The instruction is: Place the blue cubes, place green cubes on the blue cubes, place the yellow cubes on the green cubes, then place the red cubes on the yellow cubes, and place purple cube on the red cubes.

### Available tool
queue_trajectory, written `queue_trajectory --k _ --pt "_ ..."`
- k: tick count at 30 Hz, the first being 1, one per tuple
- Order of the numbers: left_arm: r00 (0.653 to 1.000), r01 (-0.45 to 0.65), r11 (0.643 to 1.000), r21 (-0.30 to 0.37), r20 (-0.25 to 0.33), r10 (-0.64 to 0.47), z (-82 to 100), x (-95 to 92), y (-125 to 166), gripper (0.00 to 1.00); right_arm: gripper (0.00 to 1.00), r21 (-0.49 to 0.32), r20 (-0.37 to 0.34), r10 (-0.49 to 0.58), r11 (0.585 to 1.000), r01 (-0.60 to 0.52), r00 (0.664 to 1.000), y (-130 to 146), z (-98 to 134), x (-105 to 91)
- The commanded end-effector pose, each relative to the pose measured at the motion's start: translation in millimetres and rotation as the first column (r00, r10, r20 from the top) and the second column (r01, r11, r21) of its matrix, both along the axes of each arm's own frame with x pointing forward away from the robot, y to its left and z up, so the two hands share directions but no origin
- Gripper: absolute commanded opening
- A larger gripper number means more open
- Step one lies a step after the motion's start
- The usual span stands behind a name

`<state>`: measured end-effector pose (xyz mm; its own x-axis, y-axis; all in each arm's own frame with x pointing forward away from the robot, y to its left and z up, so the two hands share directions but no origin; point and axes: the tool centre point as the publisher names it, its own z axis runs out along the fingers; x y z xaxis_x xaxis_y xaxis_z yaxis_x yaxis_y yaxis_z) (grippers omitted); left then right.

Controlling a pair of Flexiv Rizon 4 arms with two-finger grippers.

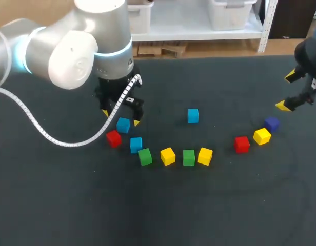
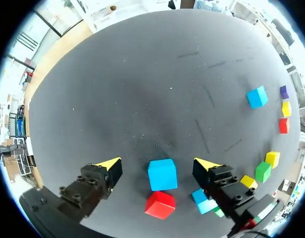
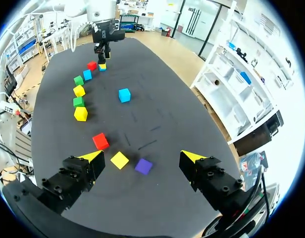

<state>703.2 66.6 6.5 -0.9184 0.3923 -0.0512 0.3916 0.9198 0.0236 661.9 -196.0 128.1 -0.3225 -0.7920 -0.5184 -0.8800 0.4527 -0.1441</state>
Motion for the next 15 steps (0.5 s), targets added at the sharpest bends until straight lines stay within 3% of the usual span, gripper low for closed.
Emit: queue_trajectory --k 1,2,3,4,6,8,11,13,15 --pt "1.000 -0.004 1.000 -0.004 -0.004 0.004 -2.8 0.0 3.7 0.92 1.00 0.002 -0.002 0.002 1.000 -0.002 1.000 0.1 -0.6 1.4" --pt "1.000 -0.005 1.000 -0.006 -0.006 0.005 -3.3 0.0 4.1 0.89 1.00 0.002 -0.002 0.002 1.000 -0.002 1.000 0.1 -0.6 1.4" --pt "1.000 -0.006 1.000 -0.009 -0.008 0.006 -3.4 0.0 4.3 0.69 1.00 0.002 -0.002 0.002 1.000 -0.002 1.000 0.1 -0.6 1.4" --pt "1.000 -0.007 1.000 -0.009 -0.008 0.007 -3.3 0.0 4.6 0.55 1.00 0.002 -0.002 0.002 1.000 -0.002 1.000 0.1 -0.6 1.4" --pt "1.000 -0.007 1.000 -0.009 -0.007 0.007 -2.7 0.1 5.2 0.45 1.00 0.002 -0.002 0.002 1.000 -0.002 1.000 0.1 -0.6 1.4" --pt "1.000 -0.007 1.000 -0.006 -0.002 0.007 -2.0 0.4 5.5 0.24 1.00 0.002 -0.002 0.002 1.000 -0.002 1.000 0.1 -0.6 1.4" --pt "1.000 -0.008 1.000 -0.008 -0.001 0.008 -2.0 1.2 5.8 0.14 1.00 0.002 -0.002 0.002 1.000 -0.002 1.000 0.1 -0.6 1.4" --pt "1.000 -0.007 1.000 -0.007 -0.002 0.007 -2.4 1.6 6.0 0.00 1.00 0.002 -0.002 0.002 1.000 -0.002 1.000 0.1 -0.6 1.4" --pt "1.000 0.003 1.000 -0.008 -0.001 -0.003 -2.3 2.0 6.0 0.00 1.00 0.002 -0.002 0.002 1.000 -0.002 1.000 0.1 -0.6 1.4"
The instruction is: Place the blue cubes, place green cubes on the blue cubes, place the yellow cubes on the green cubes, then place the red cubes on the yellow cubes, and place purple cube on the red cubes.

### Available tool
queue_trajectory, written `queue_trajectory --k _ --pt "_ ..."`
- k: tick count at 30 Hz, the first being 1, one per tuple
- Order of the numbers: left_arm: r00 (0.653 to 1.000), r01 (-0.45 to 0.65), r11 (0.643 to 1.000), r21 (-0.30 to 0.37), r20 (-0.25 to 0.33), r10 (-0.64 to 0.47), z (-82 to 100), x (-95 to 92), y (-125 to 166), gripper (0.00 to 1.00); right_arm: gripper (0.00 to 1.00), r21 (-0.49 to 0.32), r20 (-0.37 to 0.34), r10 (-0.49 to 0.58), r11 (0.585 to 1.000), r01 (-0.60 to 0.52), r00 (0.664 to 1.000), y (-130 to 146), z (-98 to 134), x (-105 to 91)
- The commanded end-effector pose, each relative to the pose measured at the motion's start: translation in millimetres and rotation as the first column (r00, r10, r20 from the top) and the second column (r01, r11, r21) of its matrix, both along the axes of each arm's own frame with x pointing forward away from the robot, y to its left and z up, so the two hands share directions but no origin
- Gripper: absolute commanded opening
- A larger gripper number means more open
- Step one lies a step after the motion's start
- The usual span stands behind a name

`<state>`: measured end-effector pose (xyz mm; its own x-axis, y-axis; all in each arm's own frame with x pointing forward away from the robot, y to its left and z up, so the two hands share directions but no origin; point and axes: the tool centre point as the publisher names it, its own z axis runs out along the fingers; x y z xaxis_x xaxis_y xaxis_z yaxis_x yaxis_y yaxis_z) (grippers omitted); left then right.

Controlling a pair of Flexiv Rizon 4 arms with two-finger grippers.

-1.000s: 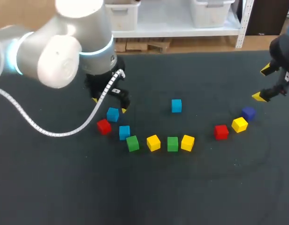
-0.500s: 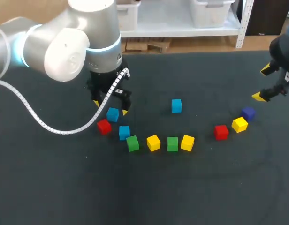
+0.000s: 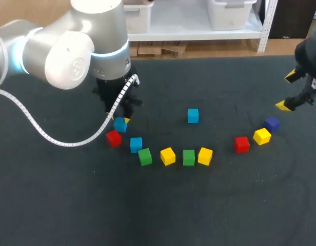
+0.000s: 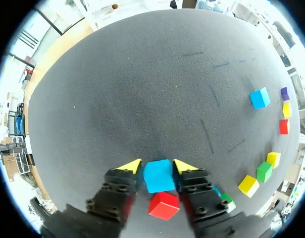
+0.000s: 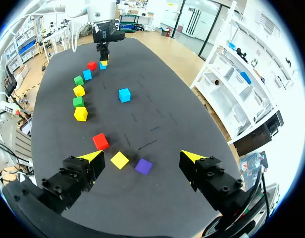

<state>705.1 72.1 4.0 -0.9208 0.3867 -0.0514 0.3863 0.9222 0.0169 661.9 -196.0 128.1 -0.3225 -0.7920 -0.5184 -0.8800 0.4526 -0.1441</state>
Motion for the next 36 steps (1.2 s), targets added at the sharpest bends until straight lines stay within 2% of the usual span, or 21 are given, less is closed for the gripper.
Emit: queue_trajectory --k 1,4,10,14,17,21,23,26,27,36 --pt "1.000 0.020 1.000 -0.004 0.003 -0.020 0.7 0.4 0.0 0.00 1.00 0.002 -0.002 0.002 1.000 -0.002 1.000 0.2 -0.6 1.4" --pt "0.998 0.063 0.998 -0.019 0.004 -0.063 4.1 1.0 -2.7 0.00 1.00 0.002 -0.002 0.002 1.000 -0.002 1.000 0.2 -0.6 1.4" --pt "0.980 0.198 0.980 -0.002 0.022 -0.198 15.6 5.0 -11.0 0.00 1.00 0.002 -0.002 0.002 1.000 -0.002 1.000 0.2 -0.6 1.4" --pt "0.950 0.306 0.952 0.013 0.060 -0.306 27.2 8.2 -20.6 0.00 1.00 0.002 -0.002 0.002 1.000 -0.002 1.000 0.2 -0.6 1.4" --pt "0.912 0.400 0.916 0.025 0.090 -0.400 34.8 8.0 -31.4 0.00 1.00 0.002 -0.002 0.002 1.000 -0.002 1.000 0.2 -0.6 1.4" --pt "0.847 0.515 0.857 0.033 0.134 -0.514 44.4 6.3 -48.7 0.00 1.00 0.002 -0.002 0.002 1.000 -0.002 1.000 0.2 -0.6 1.4" --pt "0.794 0.584 0.810 0.048 0.172 -0.583 48.9 4.3 -57.4 0.00 1.00 0.002 -0.002 0.002 1.000 -0.002 1.000 0.2 -0.6 1.4" --pt "0.726 0.672 0.741 0.005 0.191 -0.660 56.2 0.2 -71.2 0.00 1.00 0.002 -0.002 0.002 1.000 -0.002 1.000 0.2 -0.6 1.4" --pt "0.702 0.697 0.717 0.010 0.197 -0.685 57.3 -1.3 -75.6 0.00 1.00 0.002 -0.002 0.002 1.000 -0.002 1.000 0.2 -0.6 1.4" --pt "0.482 0.875 0.485 -0.021 0.152 -0.863 47.1 -12.0 -115.5 0.00 1.00 0.002 -0.002 0.002 1.000 -0.002 1.000 0.2 -0.6 1.4"
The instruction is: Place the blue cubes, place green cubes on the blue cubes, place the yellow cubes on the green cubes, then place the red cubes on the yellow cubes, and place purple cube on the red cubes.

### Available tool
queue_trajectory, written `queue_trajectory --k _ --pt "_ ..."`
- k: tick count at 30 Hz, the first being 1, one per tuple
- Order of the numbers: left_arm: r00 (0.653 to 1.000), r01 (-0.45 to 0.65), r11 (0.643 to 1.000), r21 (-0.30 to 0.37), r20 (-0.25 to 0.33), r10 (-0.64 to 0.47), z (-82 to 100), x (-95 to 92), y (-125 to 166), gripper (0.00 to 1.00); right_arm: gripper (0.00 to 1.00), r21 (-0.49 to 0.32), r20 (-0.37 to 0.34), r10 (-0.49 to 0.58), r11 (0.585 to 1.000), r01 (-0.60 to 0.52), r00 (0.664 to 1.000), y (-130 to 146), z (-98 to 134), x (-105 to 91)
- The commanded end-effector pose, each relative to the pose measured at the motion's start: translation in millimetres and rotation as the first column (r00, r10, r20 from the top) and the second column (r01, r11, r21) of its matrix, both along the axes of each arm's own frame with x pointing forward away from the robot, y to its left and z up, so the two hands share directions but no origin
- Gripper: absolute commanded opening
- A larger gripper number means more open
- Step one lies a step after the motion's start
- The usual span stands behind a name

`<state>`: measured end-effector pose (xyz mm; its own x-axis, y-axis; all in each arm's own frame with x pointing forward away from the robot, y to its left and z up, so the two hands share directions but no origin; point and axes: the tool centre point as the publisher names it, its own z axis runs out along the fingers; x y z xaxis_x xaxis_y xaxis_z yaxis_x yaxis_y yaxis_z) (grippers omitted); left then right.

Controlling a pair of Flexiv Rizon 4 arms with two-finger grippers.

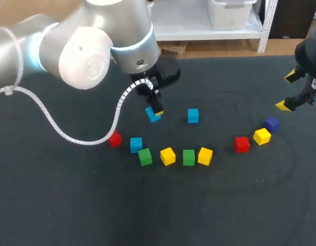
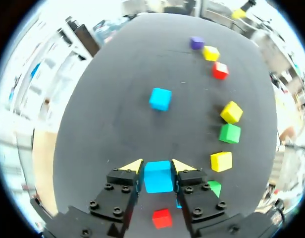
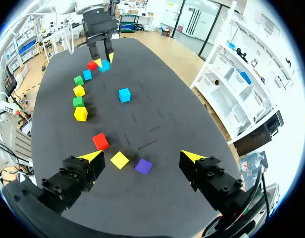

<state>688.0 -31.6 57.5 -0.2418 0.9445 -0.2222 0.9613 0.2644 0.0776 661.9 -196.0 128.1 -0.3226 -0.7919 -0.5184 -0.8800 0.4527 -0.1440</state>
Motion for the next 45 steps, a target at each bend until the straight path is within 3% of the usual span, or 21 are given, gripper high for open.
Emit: queue_trajectory --k 1,13,23,31,45 --pt "0.984 0.177 0.984 0.027 -0.032 -0.176 -7.4 5.7 -15.9 0.00 1.00 0.002 -0.002 0.002 1.000 -0.002 1.000 0.1 -0.6 1.4" --pt "0.939 0.341 0.934 0.106 -0.072 -0.335 -12.9 26.1 -50.4 0.00 1.00 0.002 -0.002 0.002 1.000 -0.002 1.000 0.1 -0.6 1.4" --pt "0.923 0.363 0.931 0.046 -0.156 -0.352 -24.2 27.4 -60.4 0.00 1.00 0.002 -0.002 0.002 1.000 -0.002 1.000 0.1 -0.6 1.4" --pt "0.912 0.378 0.926 0.022 -0.182 -0.368 -32.6 28.4 -61.3 0.00 1.00 0.002 -0.002 0.002 1.000 -0.002 1.000 0.1 -0.6 1.4" --pt "0.902 0.412 0.910 0.050 -0.167 -0.399 -43.0 27.3 -66.1 0.00 1.00 0.002 -0.002 0.002 1.000 -0.002 1.000 0.1 -0.6 1.4"
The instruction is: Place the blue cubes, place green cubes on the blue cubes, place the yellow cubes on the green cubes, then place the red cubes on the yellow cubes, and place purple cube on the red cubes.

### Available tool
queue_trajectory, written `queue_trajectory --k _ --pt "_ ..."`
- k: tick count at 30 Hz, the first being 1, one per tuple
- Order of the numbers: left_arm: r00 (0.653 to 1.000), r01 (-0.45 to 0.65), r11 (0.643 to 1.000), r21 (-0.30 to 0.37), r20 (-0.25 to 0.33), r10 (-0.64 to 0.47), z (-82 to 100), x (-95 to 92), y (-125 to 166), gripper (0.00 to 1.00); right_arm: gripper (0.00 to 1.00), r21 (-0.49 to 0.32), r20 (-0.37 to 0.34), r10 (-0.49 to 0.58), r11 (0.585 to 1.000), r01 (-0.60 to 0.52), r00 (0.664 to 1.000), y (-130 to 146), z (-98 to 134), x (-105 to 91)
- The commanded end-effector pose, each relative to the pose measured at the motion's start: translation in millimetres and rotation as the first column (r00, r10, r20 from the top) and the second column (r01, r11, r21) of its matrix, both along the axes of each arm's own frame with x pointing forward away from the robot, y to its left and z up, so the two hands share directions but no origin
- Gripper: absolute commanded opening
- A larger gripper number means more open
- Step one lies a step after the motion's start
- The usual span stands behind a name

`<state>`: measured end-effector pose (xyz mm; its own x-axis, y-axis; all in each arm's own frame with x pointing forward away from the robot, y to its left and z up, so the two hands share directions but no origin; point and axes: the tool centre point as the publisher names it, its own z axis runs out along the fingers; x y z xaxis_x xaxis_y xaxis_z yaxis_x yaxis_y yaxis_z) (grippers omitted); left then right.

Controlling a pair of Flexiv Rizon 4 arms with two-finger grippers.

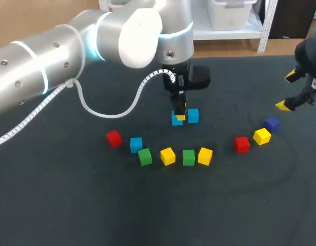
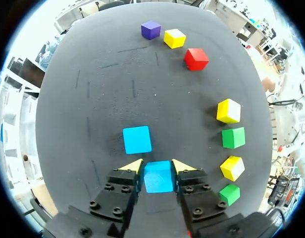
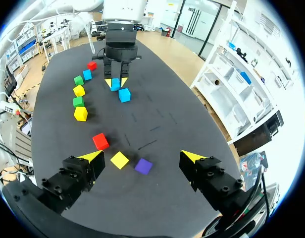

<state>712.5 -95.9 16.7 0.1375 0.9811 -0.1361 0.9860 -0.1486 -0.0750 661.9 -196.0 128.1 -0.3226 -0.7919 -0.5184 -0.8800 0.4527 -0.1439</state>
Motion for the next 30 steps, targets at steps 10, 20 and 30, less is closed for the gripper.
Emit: queue_trajectory --k 10,20,30 --pt "1.000 0.011 1.000 0.014 0.025 -0.011 -5.7 8.7 -1.4 0.00 1.00 0.002 -0.002 0.002 1.000 -0.002 1.000 0.2 -0.6 1.4" --pt "0.999 0.008 1.000 0.016 0.032 -0.009 -8.9 9.1 -0.9 0.64 1.00 0.002 -0.002 0.002 1.000 -0.002 1.000 0.2 -0.6 1.4" --pt "0.996 -0.085 0.996 0.015 0.042 0.084 5.7 14.4 16.6 1.00 1.00 0.002 -0.002 0.002 1.000 -0.002 1.000 0.2 -0.6 1.4"
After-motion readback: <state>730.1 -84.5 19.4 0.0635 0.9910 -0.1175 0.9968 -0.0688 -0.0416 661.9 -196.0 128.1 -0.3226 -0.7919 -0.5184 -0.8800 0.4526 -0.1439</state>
